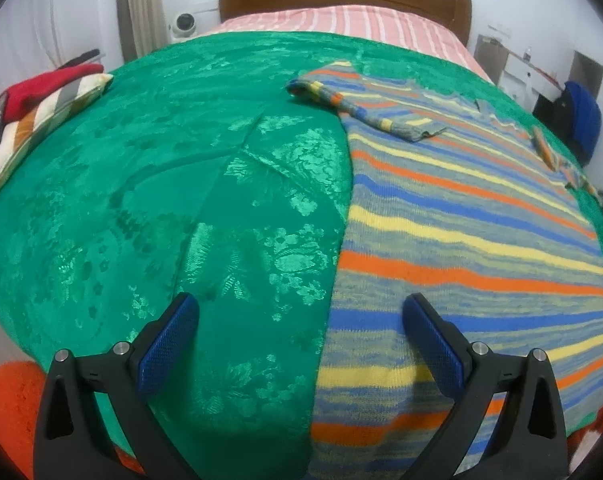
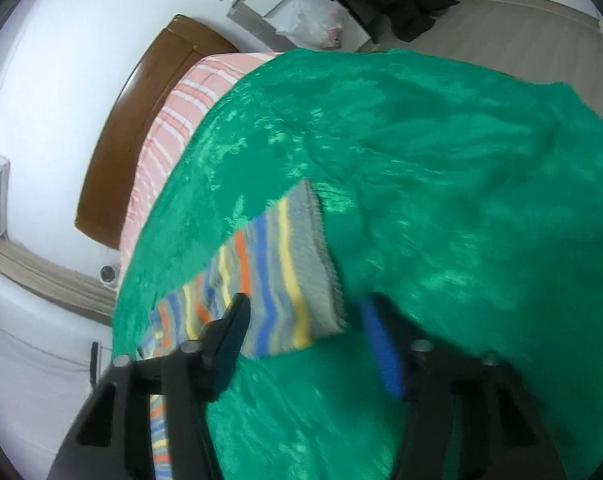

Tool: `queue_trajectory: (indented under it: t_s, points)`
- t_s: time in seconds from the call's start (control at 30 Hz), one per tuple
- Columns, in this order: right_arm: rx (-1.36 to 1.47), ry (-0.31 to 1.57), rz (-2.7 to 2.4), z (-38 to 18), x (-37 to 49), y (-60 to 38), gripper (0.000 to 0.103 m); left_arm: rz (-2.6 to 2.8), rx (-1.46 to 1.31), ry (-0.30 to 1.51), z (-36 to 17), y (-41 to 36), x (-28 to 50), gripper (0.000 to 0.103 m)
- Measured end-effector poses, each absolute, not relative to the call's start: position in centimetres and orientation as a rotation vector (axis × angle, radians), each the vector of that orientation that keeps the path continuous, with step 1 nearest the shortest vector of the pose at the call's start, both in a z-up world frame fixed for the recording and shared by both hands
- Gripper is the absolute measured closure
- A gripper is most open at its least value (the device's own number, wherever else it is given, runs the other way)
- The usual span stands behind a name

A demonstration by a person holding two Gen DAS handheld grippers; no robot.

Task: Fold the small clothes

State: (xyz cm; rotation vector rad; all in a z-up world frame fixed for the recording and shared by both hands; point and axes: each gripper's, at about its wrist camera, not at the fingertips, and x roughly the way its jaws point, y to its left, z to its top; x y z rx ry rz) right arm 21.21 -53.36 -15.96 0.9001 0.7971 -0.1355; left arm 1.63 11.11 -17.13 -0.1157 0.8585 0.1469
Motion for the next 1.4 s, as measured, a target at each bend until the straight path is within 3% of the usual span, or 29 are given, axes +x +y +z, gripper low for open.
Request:
queue_trajectory:
  t_s: [0.07,0.2,0.37,0.77,0.87,0.93,0.97,1.03,1.4]
  points:
    - [0.812,0.857,-0.160,-15.7,22.1,-52.6,0.100,0.146,-0.115,0.859,-17.1,11.2,1.6,0.001]
    - [0.604,0.796,-0.418,-12.0,19.6,-53.4,0.100,0.143,-0.122,0.858,-17.0,11.4,1.4,0.001]
    - [0.579,0.909,-0.463,-14.0,19.1,-54.4,0.100,0.141,-0.100,0.854,-17.1,11.1,1.7,0.001]
    - [0.491,0.905,-0.476,-13.7,17.3,-54.0,0.100,0.135,-0.086,0.862,-16.9,11.2,1.2,0.001]
    - [0.472,0.879,-0.463,-13.1,16.0,-53.6,0.085,0.129,-0.070,0.848,-16.6,10.9,1.0,0.001]
    - [0.450,0.857,-0.469,-12.5,14.2,-53.3,0.072,0.127,-0.067,0.840,-16.5,10.8,0.9,0.001]
    - [0.436,0.846,-0.477,-12.2,13.5,-53.2,0.060,0.125,-0.063,0.830,-16.3,10.7,0.8,0.001]
    - [0.387,0.801,-0.497,-11.3,10.8,-52.5,0.050,0.124,-0.056,0.814,-16.1,10.5,0.8,0.001]
    - [0.173,0.664,-0.285,-9.1,-0.3,-40.1,0.036,0.085,0.050,0.781,-16.1,8.0,0.7,0.001]
